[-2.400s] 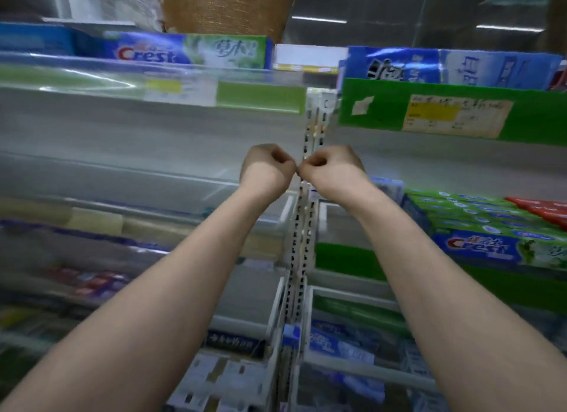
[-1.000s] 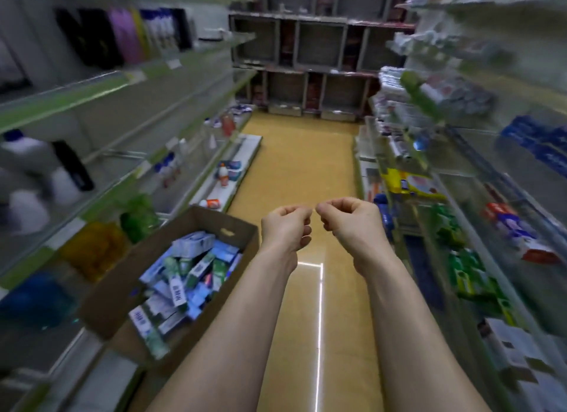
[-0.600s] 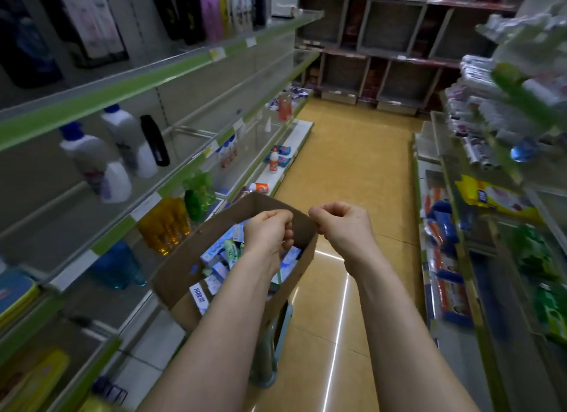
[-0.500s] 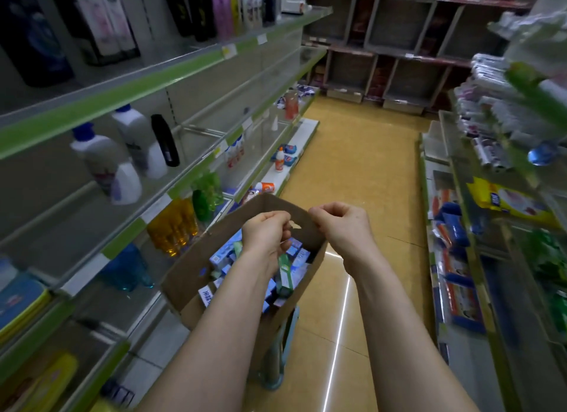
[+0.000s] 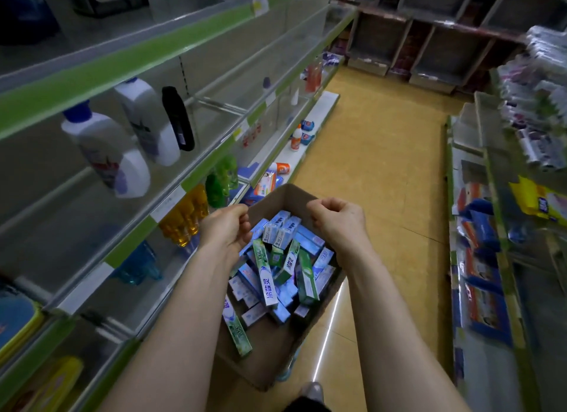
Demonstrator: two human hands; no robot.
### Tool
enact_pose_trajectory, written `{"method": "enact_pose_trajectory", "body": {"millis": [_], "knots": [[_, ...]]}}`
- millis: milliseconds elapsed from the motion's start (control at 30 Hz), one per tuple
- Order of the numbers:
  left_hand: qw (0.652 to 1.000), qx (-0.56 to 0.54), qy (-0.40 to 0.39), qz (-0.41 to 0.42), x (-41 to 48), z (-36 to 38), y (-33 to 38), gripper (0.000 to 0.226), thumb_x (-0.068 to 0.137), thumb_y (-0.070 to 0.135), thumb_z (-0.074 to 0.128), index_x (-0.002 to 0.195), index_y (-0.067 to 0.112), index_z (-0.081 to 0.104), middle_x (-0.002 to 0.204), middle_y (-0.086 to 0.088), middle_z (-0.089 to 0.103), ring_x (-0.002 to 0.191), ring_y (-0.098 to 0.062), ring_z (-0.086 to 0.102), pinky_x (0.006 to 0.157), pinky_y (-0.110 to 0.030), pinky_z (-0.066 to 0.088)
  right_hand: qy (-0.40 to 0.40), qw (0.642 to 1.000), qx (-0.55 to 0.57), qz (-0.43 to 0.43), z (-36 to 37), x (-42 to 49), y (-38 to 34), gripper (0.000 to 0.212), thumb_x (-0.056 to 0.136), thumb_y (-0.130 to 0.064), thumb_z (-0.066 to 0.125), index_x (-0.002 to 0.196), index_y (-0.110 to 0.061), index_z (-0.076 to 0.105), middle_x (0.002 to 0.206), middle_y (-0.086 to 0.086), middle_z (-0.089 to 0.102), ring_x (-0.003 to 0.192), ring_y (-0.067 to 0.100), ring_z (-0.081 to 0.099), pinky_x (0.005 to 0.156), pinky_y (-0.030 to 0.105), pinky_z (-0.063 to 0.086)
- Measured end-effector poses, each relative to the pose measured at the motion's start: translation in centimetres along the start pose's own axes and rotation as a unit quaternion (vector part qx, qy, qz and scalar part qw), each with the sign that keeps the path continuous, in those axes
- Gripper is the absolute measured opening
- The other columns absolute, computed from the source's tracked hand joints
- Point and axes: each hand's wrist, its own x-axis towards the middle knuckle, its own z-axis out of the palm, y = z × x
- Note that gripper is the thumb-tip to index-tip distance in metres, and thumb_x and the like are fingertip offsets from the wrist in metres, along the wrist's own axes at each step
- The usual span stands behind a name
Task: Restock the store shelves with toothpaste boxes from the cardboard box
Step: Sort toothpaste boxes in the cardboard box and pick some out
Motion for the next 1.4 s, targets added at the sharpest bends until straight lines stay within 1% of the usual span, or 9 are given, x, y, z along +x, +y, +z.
{"method": "enact_pose_trajectory", "body": {"millis": [567, 700, 833, 867, 900, 933, 1033, 1100, 1400], "knots": [[0.984, 0.091, 0.078, -0.134, 13.1, 8.6, -7.2, 0.012, 0.089, 0.009, 0.059, 0.078, 0.010, 0.056, 0.066, -0.006, 0.050, 0.058, -0.016, 0.046, 0.052, -0.026, 0.042, -0.126, 0.983, -0.044, 0.127, 2.8, 17.7, 9.1, 0.030, 0.092, -0.019, 0.061, 0.099, 0.010, 0.062, 0.076, 0.011, 0.051, 0.071, 0.020, 0.045, 0.058, 0.028, 0.040], [0.974, 0.100, 0.083, -0.184, 16.1, 10.5, -9.5, 0.003, 0.091, 0.015, 0.060, 0.093, 0.013, 0.058, 0.073, -0.003, 0.050, 0.064, -0.016, 0.049, 0.057, -0.028, 0.045, -0.140, 0.973, -0.060, 0.175, 4.3, 21.0, 13.0, 0.015, 0.090, -0.021, 0.062, 0.087, -0.007, 0.066, 0.070, 0.003, 0.057, 0.066, 0.016, 0.051, 0.066, 0.032, 0.043], [0.970, 0.085, 0.084, -0.214, 18.2, 11.6, -11.6, 0.026, 0.091, 0.017, 0.059, 0.117, 0.016, 0.060, 0.073, -0.002, 0.043, 0.066, -0.015, 0.044, 0.071, -0.032, 0.044, -0.172, 0.958, -0.082, 0.214, 6.1, 23.2, 15.9, 0.011, 0.090, -0.023, 0.063, 0.098, -0.015, 0.060, 0.085, 0.000, 0.057, 0.078, 0.019, 0.054, 0.075, 0.036, 0.044], [0.965, 0.092, 0.089, -0.227, 19.1, 11.6, -12.4, 0.046, 0.091, 0.018, 0.059, 0.132, 0.004, 0.042, 0.072, -0.002, 0.040, 0.064, -0.015, 0.041, 0.073, -0.033, 0.044, -0.182, 0.953, -0.090, 0.224, 6.6, 23.5, 16.4, 0.017, 0.091, -0.024, 0.063, 0.105, -0.015, 0.059, 0.091, 0.000, 0.058, 0.081, 0.020, 0.055, 0.076, 0.037, 0.045], [0.965, 0.090, 0.096, -0.226, 19.2, 12.0, -12.4, 0.016, 0.092, 0.019, 0.058, 0.091, 0.014, 0.043, 0.072, -0.003, 0.039, 0.064, -0.016, 0.039, 0.074, -0.034, 0.044, -0.193, 0.948, -0.100, 0.233, 7.0, 23.8, 16.9, 0.025, 0.091, -0.025, 0.062, 0.114, -0.015, 0.057, 0.098, 0.002, 0.057, 0.085, 0.021, 0.055, 0.080, 0.038, 0.046], [0.964, 0.093, 0.107, -0.225, 19.7, 12.1, -12.6, 0.016, 0.092, 0.019, 0.057, 0.108, 0.017, 0.059, 0.075, -0.006, 0.041, 0.066, -0.019, 0.041, 0.075, -0.035, 0.043, -0.201, 0.943, -0.111, 0.240, 7.3, 24.0, 17.1, 0.033, 0.092, -0.026, 0.062, 0.121, -0.014, 0.055, 0.104, 0.004, 0.055, 0.088, 0.022, 0.054, 0.085, 0.040, 0.048], [0.958, 0.081, 0.139, -0.236, 21.2, 12.1, -13.7, 0.031, 0.094, 0.022, 0.053, 0.123, 0.010, 0.058, 0.119, -0.026, 0.053, 0.111, -0.039, 0.052, 0.084, -0.039, 0.045, -0.219, 0.932, -0.140, 0.254, 8.3, 24.9, 18.1, 0.044, 0.091, -0.028, 0.062, 0.131, -0.016, 0.047, 0.108, 0.006, 0.052, 0.083, 0.020, 0.053, 0.087, 0.042, 0.049], [0.956, 0.069, 0.159, -0.238, 21.7, 12.1, -14.1, 0.036, 0.095, 0.025, 0.053, 0.128, 0.012, 0.055, 0.140, -0.019, 0.047, 0.129, -0.033, 0.044, 0.087, -0.042, 0.046, -0.225, 0.927, -0.147, 0.260, 8.8, 25.4, 18.9, 0.053, 0.090, -0.030, 0.063, 0.136, -0.018, 0.041, 0.114, 0.006, 0.051, 0.087, 0.020, 0.054, 0.087, 0.040, 0.049], [0.959, 0.093, 0.130, -0.234, 22.3, 11.7, -15.7, 0.023, 0.096, 0.028, 0.052, 0.096, 0.010, 0.067, 0.090, -0.006, 0.067, 0.081, -0.019, 0.063, 0.065, -0.032, 0.049, -0.228, 0.914, -0.124, 0.310, 11.4, 24.8, 21.1, 0.102, 0.075, -0.043, 0.072, 0.149, -0.033, 0.003, 0.146, 0.012, 0.037, 0.121, 0.036, 0.051, 0.095, 0.051, 0.049]]}}
